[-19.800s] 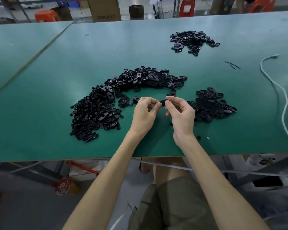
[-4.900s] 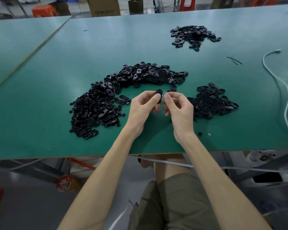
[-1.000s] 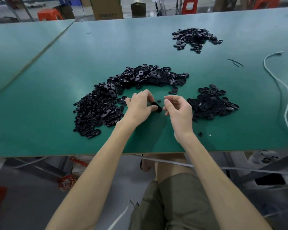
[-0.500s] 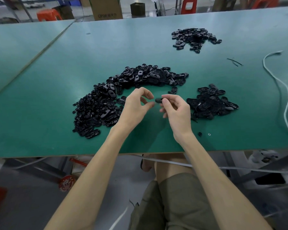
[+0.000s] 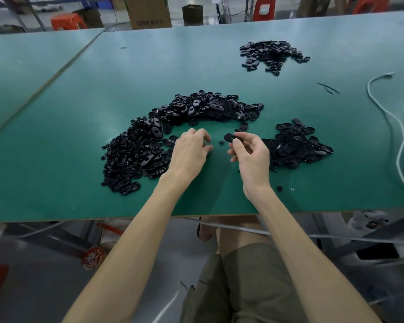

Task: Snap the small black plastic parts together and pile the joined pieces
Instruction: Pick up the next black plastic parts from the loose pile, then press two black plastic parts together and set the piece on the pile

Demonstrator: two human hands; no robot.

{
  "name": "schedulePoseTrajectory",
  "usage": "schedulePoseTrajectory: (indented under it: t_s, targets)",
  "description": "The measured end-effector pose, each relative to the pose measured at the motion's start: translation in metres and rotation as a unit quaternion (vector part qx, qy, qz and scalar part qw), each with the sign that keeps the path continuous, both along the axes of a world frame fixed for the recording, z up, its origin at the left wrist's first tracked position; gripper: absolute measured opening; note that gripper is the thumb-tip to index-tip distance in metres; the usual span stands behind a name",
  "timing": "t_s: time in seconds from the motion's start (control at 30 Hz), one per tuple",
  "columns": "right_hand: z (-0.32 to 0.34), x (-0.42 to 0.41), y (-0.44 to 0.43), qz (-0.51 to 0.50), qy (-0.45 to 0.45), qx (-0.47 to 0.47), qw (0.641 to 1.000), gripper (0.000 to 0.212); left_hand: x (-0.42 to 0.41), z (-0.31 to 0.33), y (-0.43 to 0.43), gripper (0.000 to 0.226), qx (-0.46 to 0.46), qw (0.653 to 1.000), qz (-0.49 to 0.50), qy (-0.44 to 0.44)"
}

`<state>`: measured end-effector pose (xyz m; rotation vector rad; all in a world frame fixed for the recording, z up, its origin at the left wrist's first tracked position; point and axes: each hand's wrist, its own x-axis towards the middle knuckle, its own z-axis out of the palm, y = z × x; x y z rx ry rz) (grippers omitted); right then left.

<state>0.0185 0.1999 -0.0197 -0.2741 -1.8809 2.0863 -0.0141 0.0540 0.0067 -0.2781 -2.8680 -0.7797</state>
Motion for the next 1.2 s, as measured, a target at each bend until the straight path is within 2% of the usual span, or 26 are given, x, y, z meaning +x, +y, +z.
schedulePoseTrajectory:
  t_s: [0.13, 0.23, 0.43, 0.73, 0.8, 0.93, 1.07, 1.2]
  targets:
    - [0.001, 0.001, 0.001, 0.003, 0.003, 0.001, 1.0, 0.013, -0.006, 0.003, 0.018, 0.03, -0.01, 0.999, -0.042, -0.003]
    - [0.001, 0.001, 0.001, 0.007, 0.007, 0.007, 1.0, 0.013, -0.011, 0.0, 0.027, 0.022, -0.024, 0.999, -0.044, 0.004]
    - [0.001, 0.001, 0.001, 0.006, 0.006, 0.002, 1.0, 0.012, -0.011, -0.006, 0.028, 0.014, 0.005, 1.0, -0.022, -0.001]
    - [0.0, 0.0, 0.0, -0.002, 0.005, -0.007, 1.0, 0.012, -0.003, -0.015, 0.021, 0.017, 0.166, 0.986, 0.0, 0.026]
    - [0.001, 0.001, 0.0, -0.003, 0.007, -0.006, 1.0, 0.012, -0.003, -0.014, 0.022, 0.015, 0.268, 0.963, 0.01, 0.018]
    - [0.001, 0.001, 0.001, -0.003, 0.015, -0.004, 1.0, 0.016, -0.003, -0.015, 0.022, 0.01, 0.467, 0.884, 0.025, -0.019]
    - [0.0, 0.001, 0.002, -0.002, 0.019, -0.002, 1.0, 0.023, -0.001, -0.019, 0.016, 0.01, 0.546, 0.836, 0.002, -0.051]
    - [-0.001, 0.001, 0.002, -0.01, 0.021, -0.001, 1.0, 0.027, 0.001, -0.02, 0.016, 0.018, 0.569, 0.82, -0.016, -0.053]
